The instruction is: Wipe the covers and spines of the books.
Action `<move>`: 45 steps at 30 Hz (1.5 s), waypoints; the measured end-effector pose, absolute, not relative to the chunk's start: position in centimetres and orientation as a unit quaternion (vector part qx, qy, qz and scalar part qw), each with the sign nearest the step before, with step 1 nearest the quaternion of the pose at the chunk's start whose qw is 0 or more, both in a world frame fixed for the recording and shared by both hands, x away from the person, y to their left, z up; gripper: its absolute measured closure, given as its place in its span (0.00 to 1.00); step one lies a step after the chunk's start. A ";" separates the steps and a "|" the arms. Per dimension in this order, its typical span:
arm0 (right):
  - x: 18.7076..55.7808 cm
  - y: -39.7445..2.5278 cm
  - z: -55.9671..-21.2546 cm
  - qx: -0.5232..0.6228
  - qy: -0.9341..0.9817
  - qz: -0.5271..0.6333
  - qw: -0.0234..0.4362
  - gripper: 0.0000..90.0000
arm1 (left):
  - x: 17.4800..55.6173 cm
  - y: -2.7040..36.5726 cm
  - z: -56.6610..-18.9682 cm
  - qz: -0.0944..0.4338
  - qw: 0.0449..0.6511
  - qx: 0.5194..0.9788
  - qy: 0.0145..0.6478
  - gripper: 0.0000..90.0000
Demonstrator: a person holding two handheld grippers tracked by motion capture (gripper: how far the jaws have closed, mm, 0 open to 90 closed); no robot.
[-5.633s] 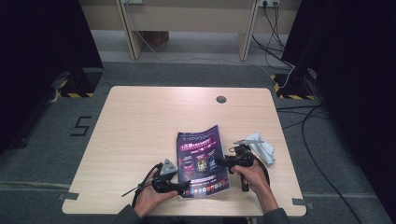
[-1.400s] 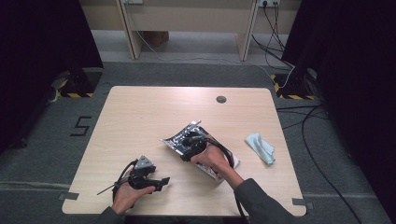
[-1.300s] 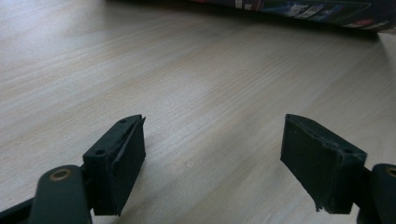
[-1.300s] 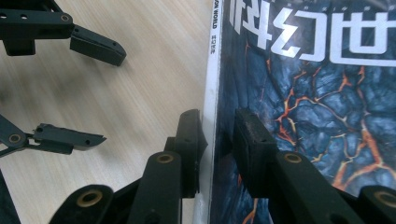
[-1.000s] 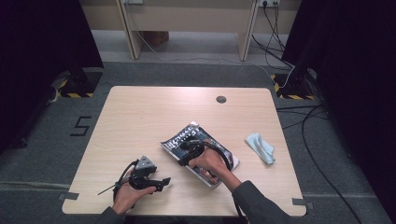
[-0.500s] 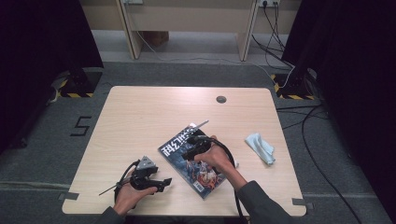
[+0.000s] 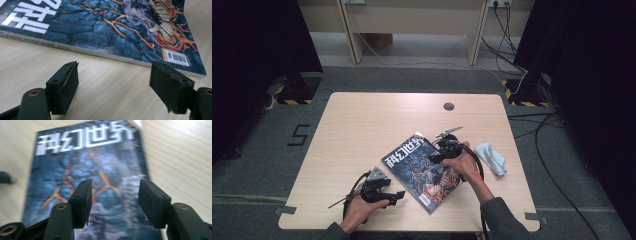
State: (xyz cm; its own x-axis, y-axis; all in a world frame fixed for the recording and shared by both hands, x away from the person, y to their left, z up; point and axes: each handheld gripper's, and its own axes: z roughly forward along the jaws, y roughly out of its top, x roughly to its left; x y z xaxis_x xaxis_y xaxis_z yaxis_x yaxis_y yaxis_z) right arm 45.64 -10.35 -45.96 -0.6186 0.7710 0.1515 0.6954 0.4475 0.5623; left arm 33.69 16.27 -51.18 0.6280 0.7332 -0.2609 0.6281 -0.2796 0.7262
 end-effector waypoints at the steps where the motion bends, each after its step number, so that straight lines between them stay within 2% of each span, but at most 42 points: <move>1: 45.8 -10.7 -46.2 0.437 0.847 0.296 0.066 0.49 | 33.8 16.0 -51.2 0.059 0.421 0.799 0.425 0.25; 11: 46.6 -13.1 -48.3 0.472 0.834 0.280 0.055 0.43 | 34.4 14.0 -51.4 0.053 0.423 0.800 0.422 0.25; 20: 46.1 -12.8 -49.0 0.456 0.841 0.289 0.039 0.42 | 34.6 14.1 -51.4 0.048 0.425 0.797 0.426 0.23; 21: 46.0 -12.7 -49.0 0.456 0.839 0.294 0.034 0.40 | 34.6 14.1 -51.4 0.048 0.424 0.798 0.426 0.23; 25: 45.4 -12.3 -49.0 0.445 0.849 0.282 0.051 0.39 | 34.8 14.2 -51.3 0.050 0.423 0.796 0.430 0.23; 45: 40.6 -13.8 -49.3 0.429 0.849 0.302 0.053 0.37 | 38.3 14.4 -51.3 0.084 0.408 0.791 0.448 0.22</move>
State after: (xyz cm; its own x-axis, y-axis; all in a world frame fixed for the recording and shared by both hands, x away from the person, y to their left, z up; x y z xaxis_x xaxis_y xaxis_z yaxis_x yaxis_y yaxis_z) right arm 40.55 -13.78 -49.29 -0.6261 0.7612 0.1690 0.6967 0.4488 0.5596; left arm 38.25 14.39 -51.32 0.5841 0.7774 -0.2334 0.6410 -0.2654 0.7202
